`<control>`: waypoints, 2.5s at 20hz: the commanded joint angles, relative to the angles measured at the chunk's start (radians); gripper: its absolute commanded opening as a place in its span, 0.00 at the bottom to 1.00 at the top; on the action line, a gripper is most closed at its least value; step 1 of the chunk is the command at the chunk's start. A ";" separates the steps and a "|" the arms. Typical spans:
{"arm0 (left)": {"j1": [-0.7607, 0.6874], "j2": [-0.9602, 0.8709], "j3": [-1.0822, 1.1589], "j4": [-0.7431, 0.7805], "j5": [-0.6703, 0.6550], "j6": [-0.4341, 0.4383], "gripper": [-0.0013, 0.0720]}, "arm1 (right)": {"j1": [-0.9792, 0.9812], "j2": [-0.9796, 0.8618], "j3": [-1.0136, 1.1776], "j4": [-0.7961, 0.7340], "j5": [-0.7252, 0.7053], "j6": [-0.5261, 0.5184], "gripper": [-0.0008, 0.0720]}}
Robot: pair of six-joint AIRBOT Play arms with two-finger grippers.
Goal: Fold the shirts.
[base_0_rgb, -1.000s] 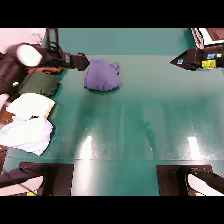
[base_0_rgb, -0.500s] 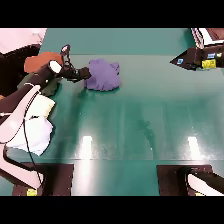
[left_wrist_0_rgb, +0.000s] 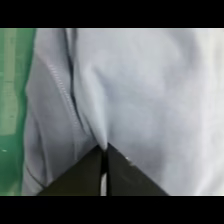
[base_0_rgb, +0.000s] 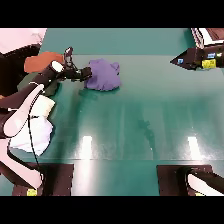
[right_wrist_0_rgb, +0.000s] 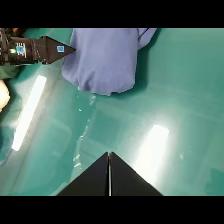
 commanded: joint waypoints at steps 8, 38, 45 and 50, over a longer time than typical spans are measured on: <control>-0.024 0.508 0.243 0.167 -0.151 0.058 0.04 | 0.000 0.019 0.296 -0.240 0.035 0.001 0.03; -0.256 0.478 -0.626 0.008 -0.148 0.122 0.74 | -0.028 0.011 0.462 -0.260 0.255 0.074 0.03; -0.324 0.445 -0.616 0.006 -0.037 0.159 0.12 | -0.028 0.014 0.438 -0.260 0.263 0.088 0.03; -0.199 0.478 -0.498 0.141 -0.129 0.139 0.05 | -0.029 0.076 0.208 -0.262 0.274 0.092 0.03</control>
